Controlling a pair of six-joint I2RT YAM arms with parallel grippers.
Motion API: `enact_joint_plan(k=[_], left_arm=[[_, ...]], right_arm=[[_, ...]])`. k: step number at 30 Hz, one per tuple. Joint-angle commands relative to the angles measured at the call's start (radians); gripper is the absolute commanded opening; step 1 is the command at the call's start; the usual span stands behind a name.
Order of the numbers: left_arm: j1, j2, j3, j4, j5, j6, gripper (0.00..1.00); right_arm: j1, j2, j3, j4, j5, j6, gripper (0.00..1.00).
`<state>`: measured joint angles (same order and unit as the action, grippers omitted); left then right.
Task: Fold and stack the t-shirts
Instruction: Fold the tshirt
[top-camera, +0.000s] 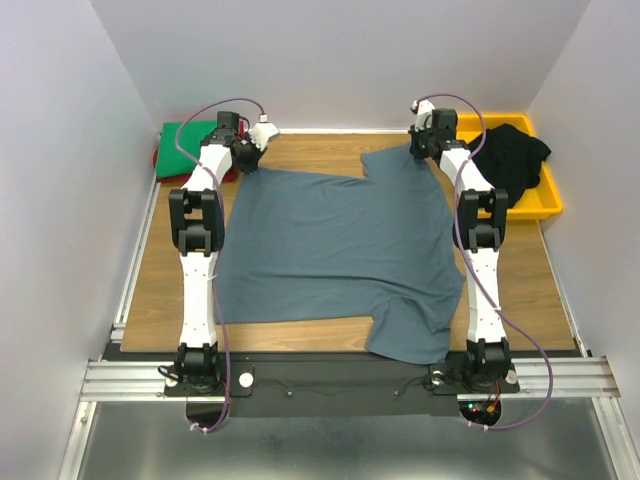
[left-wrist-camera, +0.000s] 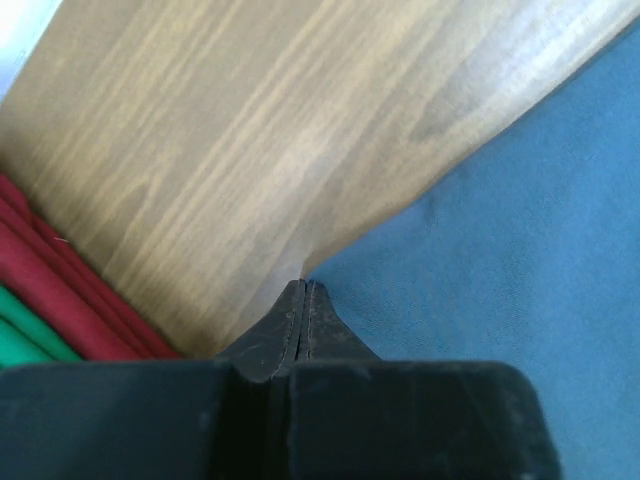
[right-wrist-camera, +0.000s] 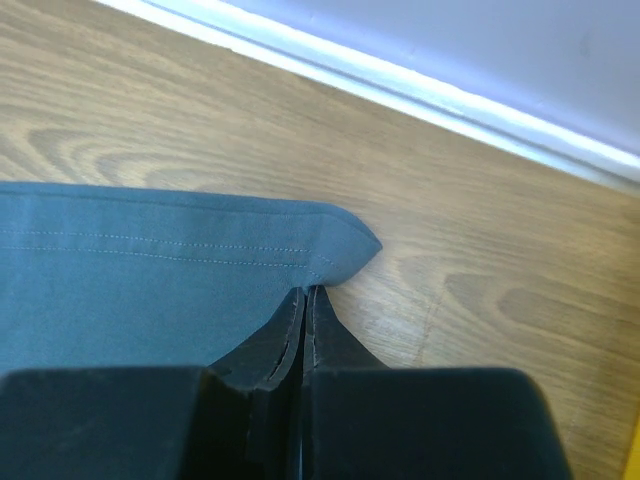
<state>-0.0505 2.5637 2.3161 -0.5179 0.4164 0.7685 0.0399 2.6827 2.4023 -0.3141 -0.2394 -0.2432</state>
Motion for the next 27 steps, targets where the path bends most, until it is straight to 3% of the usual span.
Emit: enact_joint_plan(k=[1,14,27], left_arm=[[0.001,-0.128,-0.076,0.119,0.018,-0.034,0.00],[0.001,-0.203,-0.121,0.196,-0.002,-0.026,0.00],[0.014,-0.419,-0.423,0.334,0.038,0.074,0.00]], right_arm=[[-0.017,-0.113,0.077,0.032,0.009,0.002,0.01],[-0.023,-0.170,0.090,0.073,0.000,-0.031,0.00],[-0.025,-0.406,-0.127,0.070,-0.073,-0.056,0.00]])
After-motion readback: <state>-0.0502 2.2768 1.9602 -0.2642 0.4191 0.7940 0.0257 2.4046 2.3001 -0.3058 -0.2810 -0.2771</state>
